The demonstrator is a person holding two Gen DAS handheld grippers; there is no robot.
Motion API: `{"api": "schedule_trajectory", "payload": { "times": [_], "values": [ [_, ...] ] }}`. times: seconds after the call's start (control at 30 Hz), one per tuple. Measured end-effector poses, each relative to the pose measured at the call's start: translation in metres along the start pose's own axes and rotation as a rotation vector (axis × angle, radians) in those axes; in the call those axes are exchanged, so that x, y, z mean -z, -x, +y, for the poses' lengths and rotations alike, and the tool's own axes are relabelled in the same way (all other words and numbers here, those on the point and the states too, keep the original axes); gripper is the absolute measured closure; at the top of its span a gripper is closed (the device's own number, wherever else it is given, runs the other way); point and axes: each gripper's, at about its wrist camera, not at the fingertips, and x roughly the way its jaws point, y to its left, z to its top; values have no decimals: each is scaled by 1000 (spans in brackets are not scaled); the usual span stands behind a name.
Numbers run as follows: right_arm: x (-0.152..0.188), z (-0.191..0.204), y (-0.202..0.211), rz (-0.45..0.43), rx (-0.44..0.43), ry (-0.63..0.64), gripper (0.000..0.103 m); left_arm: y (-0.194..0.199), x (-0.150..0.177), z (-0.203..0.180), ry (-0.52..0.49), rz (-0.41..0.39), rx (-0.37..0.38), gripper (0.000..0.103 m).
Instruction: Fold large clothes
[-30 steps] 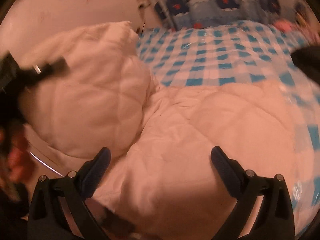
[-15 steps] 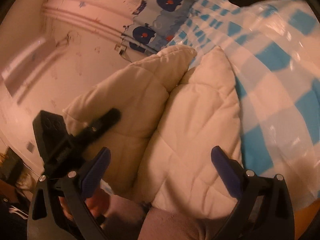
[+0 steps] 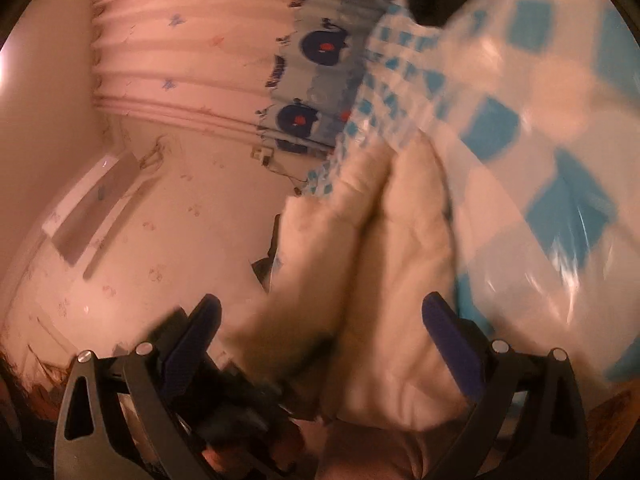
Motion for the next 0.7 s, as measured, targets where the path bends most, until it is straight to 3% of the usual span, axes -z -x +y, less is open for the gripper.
{"api": "schedule_trajectory", "payload": {
  "times": [0.1, 0.17, 0.3, 0.43, 0.57, 0.7],
  "values": [
    [-12, 40, -16, 61, 133, 180, 6, -1, 3, -17, -44, 16, -7, 15],
    [-17, 59, -35, 142, 145, 242, 6, 7, 4, -19, -55, 21, 6, 14],
    [-28, 66, -69, 263, 154, 237, 6, 28, 15, -21, -106, 30, 24, 14],
    [-43, 58, -93, 318, 170, 184, 6, 63, 27, -7, -113, 58, 87, 14],
    [-48, 39, -104, 355, 112, 103, 6, 118, 26, 40, 32, 0, 172, 14],
    [-50, 28, -113, 377, 27, 28, 6, 135, 9, 129, 295, -106, 88, 14]
  ]
}}
